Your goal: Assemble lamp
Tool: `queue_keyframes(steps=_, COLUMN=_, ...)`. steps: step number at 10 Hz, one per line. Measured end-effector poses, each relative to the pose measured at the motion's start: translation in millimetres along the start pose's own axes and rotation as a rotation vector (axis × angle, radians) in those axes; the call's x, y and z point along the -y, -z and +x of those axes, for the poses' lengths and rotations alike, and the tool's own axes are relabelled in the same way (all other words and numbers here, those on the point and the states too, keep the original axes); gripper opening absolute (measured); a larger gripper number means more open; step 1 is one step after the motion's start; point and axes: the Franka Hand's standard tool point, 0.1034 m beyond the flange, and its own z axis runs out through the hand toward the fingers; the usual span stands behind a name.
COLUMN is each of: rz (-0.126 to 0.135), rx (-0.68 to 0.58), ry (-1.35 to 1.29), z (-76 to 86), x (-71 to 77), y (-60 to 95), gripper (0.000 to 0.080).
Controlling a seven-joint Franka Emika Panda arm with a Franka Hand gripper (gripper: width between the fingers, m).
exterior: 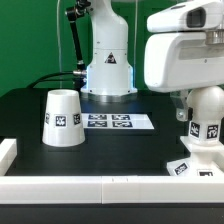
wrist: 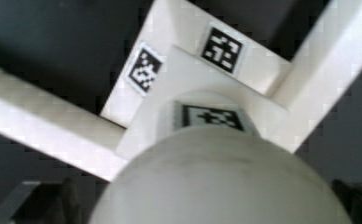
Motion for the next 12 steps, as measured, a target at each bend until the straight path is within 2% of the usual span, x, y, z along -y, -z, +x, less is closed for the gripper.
queue_keyframes(steps=3, rz=-0.013, rx=0.060, ry=0.343, z=1.8, x=1.6, y=2.8, gripper=0.0698)
queue_keyframes(steps=4, rz=-0.002, rx=0.093, ry=0.458, z=-0.6, x=2.3, y=3.7, gripper=0.0698)
queue_keyframes(steps=5, rz=-0.002, rx=0.112, ry=0.549, z=-0.9, x=1.6, y=4.6, gripper=0.0698)
queue_keyframes(steps=9, rz=-0.007, rx=0.126, ry=0.718, z=1.2, x=4.5, y=5.8, gripper=0.0698)
queue_keyframes(steps=12, rz=-0.008, rx=0.134, ry=0.817, z=-0.9, x=-1.0, y=6.0, gripper=0.0698)
